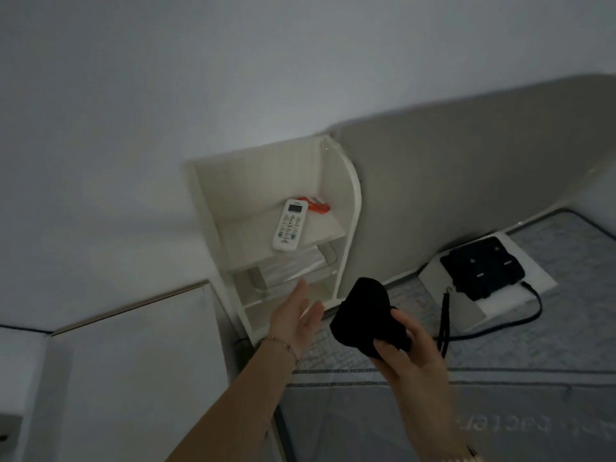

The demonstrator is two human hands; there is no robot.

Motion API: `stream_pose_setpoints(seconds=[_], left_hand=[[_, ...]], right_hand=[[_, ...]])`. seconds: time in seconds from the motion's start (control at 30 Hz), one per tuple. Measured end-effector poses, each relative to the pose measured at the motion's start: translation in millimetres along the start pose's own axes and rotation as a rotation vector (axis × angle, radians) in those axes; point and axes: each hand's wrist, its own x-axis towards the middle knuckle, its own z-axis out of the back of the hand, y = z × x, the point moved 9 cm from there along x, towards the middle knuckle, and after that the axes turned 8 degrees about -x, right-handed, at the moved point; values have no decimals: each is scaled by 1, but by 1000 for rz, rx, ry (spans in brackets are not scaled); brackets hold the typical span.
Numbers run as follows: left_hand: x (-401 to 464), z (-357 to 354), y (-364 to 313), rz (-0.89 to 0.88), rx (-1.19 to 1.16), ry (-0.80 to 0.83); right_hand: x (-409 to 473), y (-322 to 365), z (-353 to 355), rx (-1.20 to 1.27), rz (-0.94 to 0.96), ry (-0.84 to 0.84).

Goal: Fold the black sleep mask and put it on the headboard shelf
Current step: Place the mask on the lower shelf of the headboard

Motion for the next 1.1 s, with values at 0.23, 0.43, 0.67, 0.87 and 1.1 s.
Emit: stream_pose_setpoints(seconds=[0.23,0.43,0.67,0.87,1.1], left_hand=[[63,11,-13,-41,-160,-96],[80,29,-15,-64,-150,-104],[73,46,-1,-49,-146,-98],[68,51,14,-49,-156,-70],[62,57,23,-51,-240,-19]], right_hand=[[32,-36,-4,9,-54,-3],[53,-34,-19,-5,-19,32],[57,-38,-30,-4,-34,58],[54,-44,-39,2,-70,66],[63,-41,-46,-12,-140,-41]])
